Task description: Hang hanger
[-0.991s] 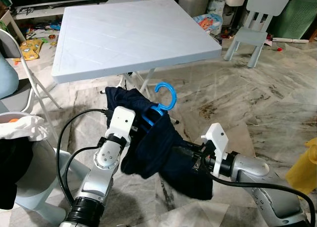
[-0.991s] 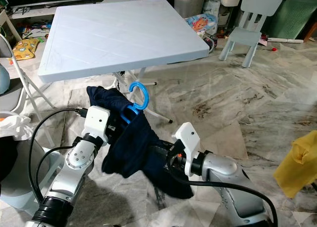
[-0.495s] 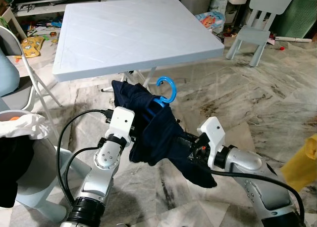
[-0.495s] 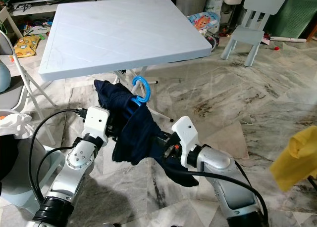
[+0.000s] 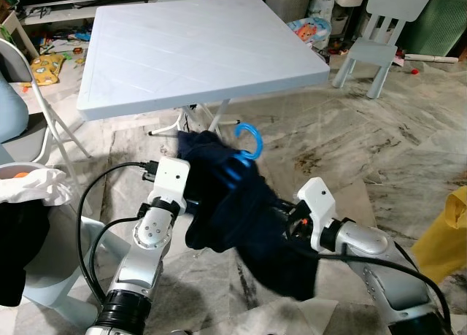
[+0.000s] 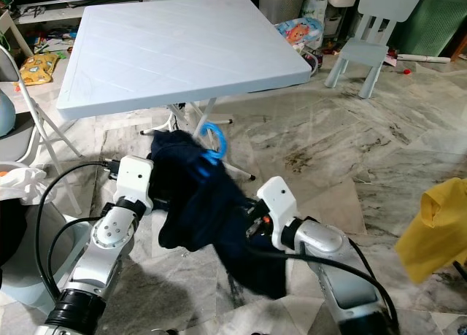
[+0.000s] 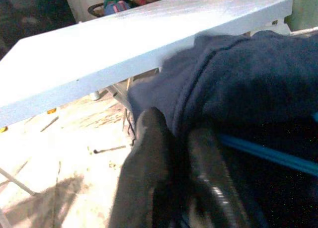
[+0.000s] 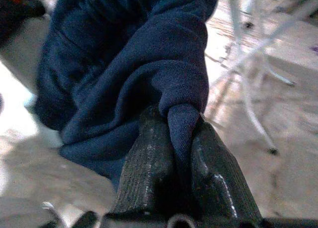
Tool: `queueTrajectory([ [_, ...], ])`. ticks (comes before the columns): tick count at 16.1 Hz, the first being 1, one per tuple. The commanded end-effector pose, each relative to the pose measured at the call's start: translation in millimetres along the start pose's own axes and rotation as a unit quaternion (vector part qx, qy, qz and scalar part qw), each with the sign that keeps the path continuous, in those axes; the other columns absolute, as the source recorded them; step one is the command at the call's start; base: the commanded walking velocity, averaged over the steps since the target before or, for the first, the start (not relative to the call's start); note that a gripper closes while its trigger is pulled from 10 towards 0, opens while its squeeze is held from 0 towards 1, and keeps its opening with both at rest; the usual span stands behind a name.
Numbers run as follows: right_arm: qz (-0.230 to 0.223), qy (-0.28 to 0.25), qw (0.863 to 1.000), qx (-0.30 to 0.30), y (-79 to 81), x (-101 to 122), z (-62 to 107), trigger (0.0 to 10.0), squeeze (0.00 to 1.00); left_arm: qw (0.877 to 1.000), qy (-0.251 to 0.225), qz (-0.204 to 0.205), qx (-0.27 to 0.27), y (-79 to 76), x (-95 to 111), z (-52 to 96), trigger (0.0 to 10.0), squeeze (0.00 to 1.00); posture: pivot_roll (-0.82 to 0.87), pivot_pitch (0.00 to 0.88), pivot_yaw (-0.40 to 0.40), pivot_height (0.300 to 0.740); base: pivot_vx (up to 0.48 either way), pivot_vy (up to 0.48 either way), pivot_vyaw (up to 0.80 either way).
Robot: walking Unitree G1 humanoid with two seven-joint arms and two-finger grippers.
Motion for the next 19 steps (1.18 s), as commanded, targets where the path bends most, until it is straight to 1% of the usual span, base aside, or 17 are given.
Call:
queueTrajectory([
  [1,0.021,-0.021,0.998,-0.047,-17.2,13,1.2,10.0,0.0,1.0,-0.004,0.004,0.014,6.4,3,1.2,0.0,0.0,0.01,0.123,-0.031,0.74,0.0,0.0,0.0],
  [3,0.056,-0.006,0.996,-0.073,-24.3,9,-0.2,10.0,0.0,1.0,-0.008,0.009,0.022,8.8,5,0.2,0.0,0.0,0.01,0.124,-0.034,0.74,0.0,0.0,0.0],
  [5,0.05,-0.011,0.996,-0.07,-24.2,10,-0.5,10.0,0.0,1.0,-0.008,0.007,0.027,12.5,5,-0.6,0.0,0.0,0.01,0.123,-0.035,0.74,0.0,0.0,0.0],
  [6,0.059,-0.009,0.996,-0.065,-25.0,10,0.4,10.0,0.0,0.999,-0.006,0.005,0.032,15.8,5,-1.0,0.0,0.0,0.01,0.122,-0.035,0.74,0.0,0.0,0.0],
  [8,0.057,-0.009,0.997,-0.056,-30.5,10,5.3,10.0,0.0,0.999,-0.003,-0.003,0.047,25.4,4,-1.4,0.0,0.0,0.01,0.123,-0.035,0.74,0.0,0.0,0.0],
  [9,0.072,-0.007,0.997,-0.022,-28.7,9,12.5,10.0,0.0,0.998,0.0,-0.01,0.061,33.9,4,-1.8,0.0,0.0,0.01,0.123,-0.034,0.74,0.0,0.0,0.0],
  [10,0.084,-0.006,0.996,0.001,-27.0,8,18.0,10.0,0.0,0.997,0.002,-0.014,0.069,38.9,4,-2.0,0.0,0.0,0.01,0.123,-0.033,0.74,0.0,0.0,0.0],
  [11,0.094,0.001,0.995,0.042,-25.8,5,30.4,10.0,0.0,0.996,0.007,-0.021,0.087,49.4,2,-1.8,0.0,0.0,0.01,0.122,-0.033,0.74,0.0,0.0,0.0],
  [13,0.108,0.028,0.992,0.055,-41.7,-1,49.0,10.0,0.0,0.994,0.014,-0.026,0.1,59.0,0,-1.0,0.0,0.0,0.01,0.126,-0.035,0.74,0.0,0.0,0.0],
  [14,0.121,0.05,0.989,0.064,-51.2,-6,60.8,10.0,0.0,0.994,0.017,-0.029,0.106,63.3,-1,-0.8,0.0,0.0,0.01,0.127,-0.036,0.74,0.0,0.0,0.0],
  [15,0.129,0.059,0.988,0.068,-56.4,-6,67.4,10.0,0.0,0.993,0.018,-0.03,0.109,65.3,-1,-0.6,0.0,0.0,0.01,0.127,-0.036,0.74,0.0,0.0,0.0],
  [16,0.126,0.061,0.987,0.075,-59.8,-5,73.3,10.0,0.0,0.993,0.019,-0.03,0.11,66.1,-1,-0.6,0.0,0.0,0.01,0.127,-0.036,0.74,0.0,0.0,0.0],
  [17,0.124,0.063,0.986,0.091,-63.1,-3,83.8,10.0,0.0,0.993,0.025,-0.031,0.113,67.5,-4,0.1,0.0,0.0,0.0,0.127,-0.036,0.74,0.0,0.0,0.0],
  [19,0.129,0.068,0.981,0.13,-62.9,1,104.6,10.0,0.0,0.992,0.04,-0.019,0.119,69.6,-11,1.4,0.0,0.0,0.0,0.129,-0.033,0.74,0.0,0.0,0.0],
])
Point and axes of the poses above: a point about 5 cm out from each wrist's last joint towards the gripper, its own z axis pointing back from the gripper into the wrist, its own x axis along the axis of the wrist's last joint, y = z × x, the point moved 6 cm from there along -z, pointing out of the wrist towards the gripper, and after that the axes turned 5 degrees about z, right-handed, at the moved point
